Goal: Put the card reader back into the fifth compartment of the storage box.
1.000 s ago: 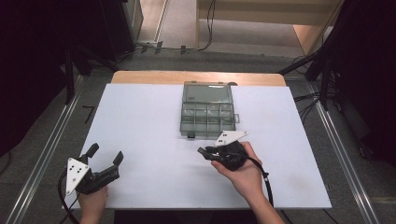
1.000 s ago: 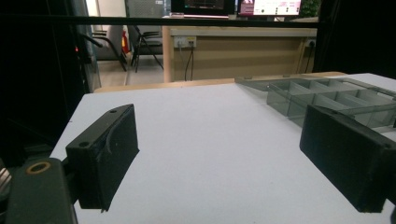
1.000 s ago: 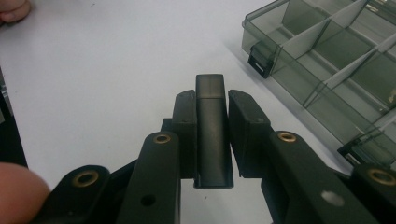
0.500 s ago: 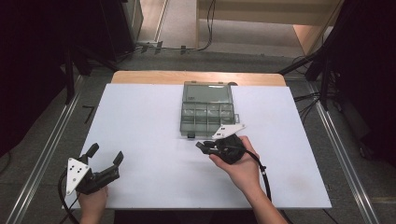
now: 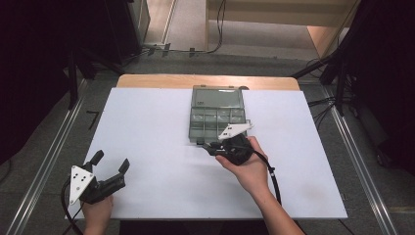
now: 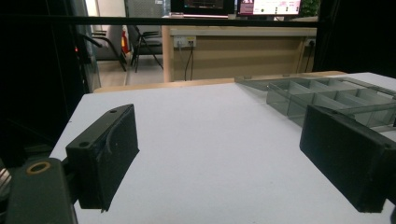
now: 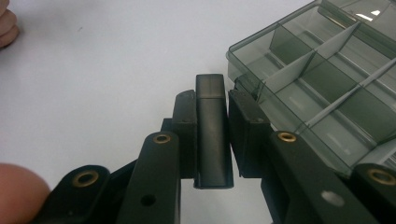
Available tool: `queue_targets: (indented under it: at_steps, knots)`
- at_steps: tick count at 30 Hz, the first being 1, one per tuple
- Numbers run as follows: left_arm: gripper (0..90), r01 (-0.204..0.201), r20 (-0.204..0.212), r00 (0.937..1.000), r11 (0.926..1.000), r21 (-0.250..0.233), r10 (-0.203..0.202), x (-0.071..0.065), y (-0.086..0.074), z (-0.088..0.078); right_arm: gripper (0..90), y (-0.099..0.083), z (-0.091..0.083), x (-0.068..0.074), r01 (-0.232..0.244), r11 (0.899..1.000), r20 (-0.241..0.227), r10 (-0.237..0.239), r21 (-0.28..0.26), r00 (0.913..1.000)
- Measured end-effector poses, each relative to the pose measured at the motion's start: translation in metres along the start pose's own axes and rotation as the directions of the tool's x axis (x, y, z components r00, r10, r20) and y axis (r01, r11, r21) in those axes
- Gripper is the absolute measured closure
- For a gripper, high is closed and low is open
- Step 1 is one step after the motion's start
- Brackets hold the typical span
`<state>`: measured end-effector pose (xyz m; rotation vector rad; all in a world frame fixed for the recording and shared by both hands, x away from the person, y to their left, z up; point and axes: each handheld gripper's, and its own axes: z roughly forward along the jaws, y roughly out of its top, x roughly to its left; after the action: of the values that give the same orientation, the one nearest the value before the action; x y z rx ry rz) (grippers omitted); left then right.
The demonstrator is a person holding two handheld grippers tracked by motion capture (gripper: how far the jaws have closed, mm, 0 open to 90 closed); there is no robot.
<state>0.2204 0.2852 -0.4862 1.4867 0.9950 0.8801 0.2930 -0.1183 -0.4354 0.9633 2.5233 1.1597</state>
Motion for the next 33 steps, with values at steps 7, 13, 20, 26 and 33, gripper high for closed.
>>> queue_targets:
  at_steps: [7, 13, 20, 26, 33]
  knots:
    - [11.6, 0.000, -0.001, 1.0000, 1.0000, 0.001, 0.000, 0.000, 0.000, 0.000, 71.2, 0.007, 0.003, -0.003, -0.006, 1.000, -0.012, 0.005, -0.007, 0.9999]
    - [11.6, -0.001, 0.000, 1.0000, 1.0000, 0.001, 0.001, 0.000, 0.000, 0.000, 71.1, 0.013, 0.005, -0.007, -0.008, 1.000, -0.009, 0.008, -0.005, 0.9999]
    - [11.6, -0.001, 0.000, 1.0000, 1.0000, 0.001, 0.001, 0.000, 0.000, 0.000, 71.1, 0.017, 0.008, -0.011, -0.005, 1.000, -0.005, 0.005, -0.004, 1.0000]
    - [11.6, 0.000, 0.001, 1.0000, 1.0000, 0.002, 0.000, 0.000, 0.000, 0.000, 71.2, 0.021, 0.012, -0.014, -0.014, 1.000, -0.001, 0.014, -0.004, 0.9999]
    - [11.6, 0.001, 0.001, 1.0000, 1.0000, 0.001, -0.001, 0.000, 0.000, 0.000, 71.1, 0.027, 0.016, -0.019, -0.010, 1.000, 0.007, 0.010, -0.005, 0.9999]
